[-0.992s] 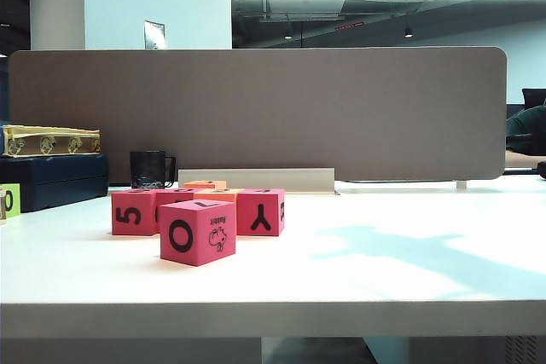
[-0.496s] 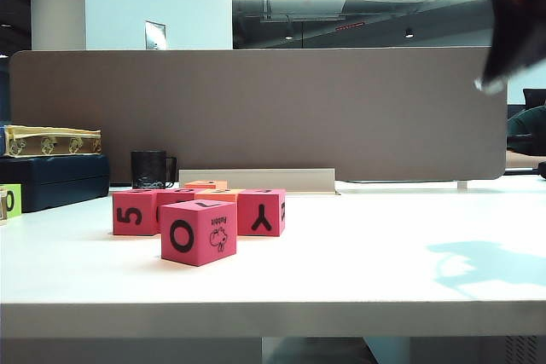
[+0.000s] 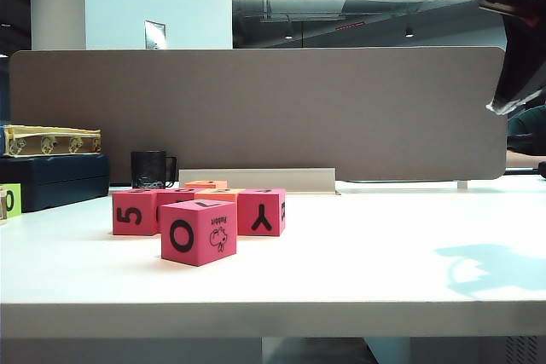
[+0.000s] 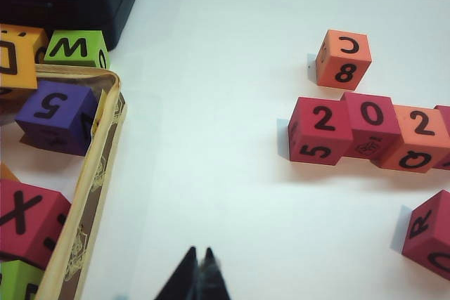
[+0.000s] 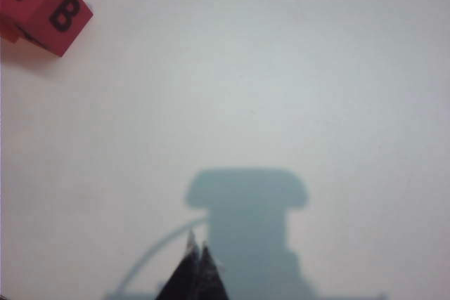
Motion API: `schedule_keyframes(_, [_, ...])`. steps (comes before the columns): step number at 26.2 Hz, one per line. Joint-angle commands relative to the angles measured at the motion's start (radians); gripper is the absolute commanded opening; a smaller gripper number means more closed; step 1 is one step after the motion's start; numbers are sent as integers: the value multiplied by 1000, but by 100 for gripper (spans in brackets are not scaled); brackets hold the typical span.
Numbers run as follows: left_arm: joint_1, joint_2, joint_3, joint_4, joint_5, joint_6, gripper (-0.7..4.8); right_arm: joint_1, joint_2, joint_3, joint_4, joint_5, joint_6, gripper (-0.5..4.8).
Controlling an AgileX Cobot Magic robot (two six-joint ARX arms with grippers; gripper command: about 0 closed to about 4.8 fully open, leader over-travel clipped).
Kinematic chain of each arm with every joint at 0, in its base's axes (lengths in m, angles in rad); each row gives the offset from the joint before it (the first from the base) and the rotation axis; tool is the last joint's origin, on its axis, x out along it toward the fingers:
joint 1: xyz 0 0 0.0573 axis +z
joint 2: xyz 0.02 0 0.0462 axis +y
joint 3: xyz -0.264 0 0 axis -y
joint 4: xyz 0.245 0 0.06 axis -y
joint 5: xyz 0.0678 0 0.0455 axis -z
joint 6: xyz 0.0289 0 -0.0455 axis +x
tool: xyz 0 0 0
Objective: Select the appropriate blocks from the scattered letter blocks on the table and arrange them in a row to spell out "2024".
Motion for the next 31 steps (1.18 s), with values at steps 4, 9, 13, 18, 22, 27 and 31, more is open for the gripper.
schedule_keyframes(4, [-1,-2,5,9,4,-3,-6,0,-2,4,11,-1,4,-1])
schedule_keyframes(9, [-1,-2,5,9,4,-3,-6,0,-2,4,11,-2,4,-1])
schedule_keyframes(13, [-1,-2,5,8,2,6,-6,0,-2,4,11,-2,4,-1])
schedule_keyframes(18, [0,-64,4,6,-10,35,-6,0,-2,4,11,-2,4,-1])
schedule_keyframes(22, [0,-142,-46,99,-11,63,-6,0,-2,4,11,-1,4,-1])
schedule_keyframes(27, [0,-269,-217,299,-14,18,-6,0,-2,4,11,-1,4,-1])
schedule_keyframes(31, [0,-383,-347,329,-16,-23,-6,0,-2,4,11,-2,4,-1])
